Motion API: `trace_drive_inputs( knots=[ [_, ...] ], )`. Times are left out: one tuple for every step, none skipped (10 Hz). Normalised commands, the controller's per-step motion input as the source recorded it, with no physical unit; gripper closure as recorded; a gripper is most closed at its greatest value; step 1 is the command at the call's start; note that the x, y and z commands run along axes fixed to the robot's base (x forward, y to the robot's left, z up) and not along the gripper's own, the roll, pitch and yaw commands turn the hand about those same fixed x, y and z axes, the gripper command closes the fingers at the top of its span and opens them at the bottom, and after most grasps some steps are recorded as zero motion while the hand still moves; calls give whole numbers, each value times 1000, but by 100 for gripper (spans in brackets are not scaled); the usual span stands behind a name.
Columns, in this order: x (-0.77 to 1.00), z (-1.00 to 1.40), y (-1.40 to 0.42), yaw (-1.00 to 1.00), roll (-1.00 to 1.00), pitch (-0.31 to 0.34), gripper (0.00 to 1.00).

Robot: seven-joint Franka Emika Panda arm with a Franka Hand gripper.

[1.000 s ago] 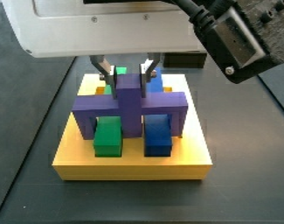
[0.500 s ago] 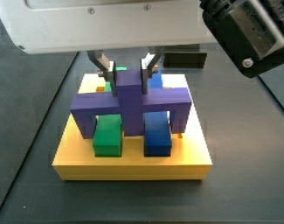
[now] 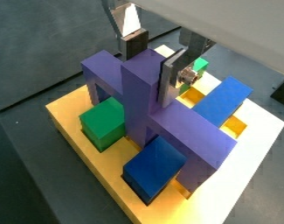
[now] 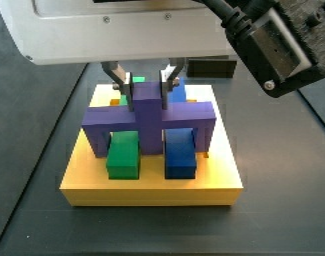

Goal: Pick up the purple object. Move up. Move to above the board. Insert the purple object.
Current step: Insert the purple object.

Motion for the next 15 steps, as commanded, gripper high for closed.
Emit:
trace_drive_inputs(
  knots=[
    [0, -246, -9, 0, 1, 0, 100],
    [0, -326, 0, 0, 33, 0, 100],
    [9, -374, 0, 0, 0, 0, 100],
    [131, -223, -63, 0, -66, 0, 100],
    [134, -97, -86, 0, -153, 0, 100],
    [177, 0, -97, 0, -201, 0, 100],
    [194, -37, -34, 0, -166, 10, 100],
    [0, -294, 34, 0, -70, 0, 100],
    [0, -351, 134, 0, 17, 0, 100],
    [0, -214, 129, -3, 31, 0, 100],
    [-6, -149, 100, -26, 30, 9, 100],
    [-83, -117, 77, -26, 0, 0, 100],
    [-151, 0, 0, -6, 0, 0, 100],
    [-9, 151, 0, 0, 0, 41, 100],
    [0, 211, 0, 0, 0, 34, 100]
  ],
)
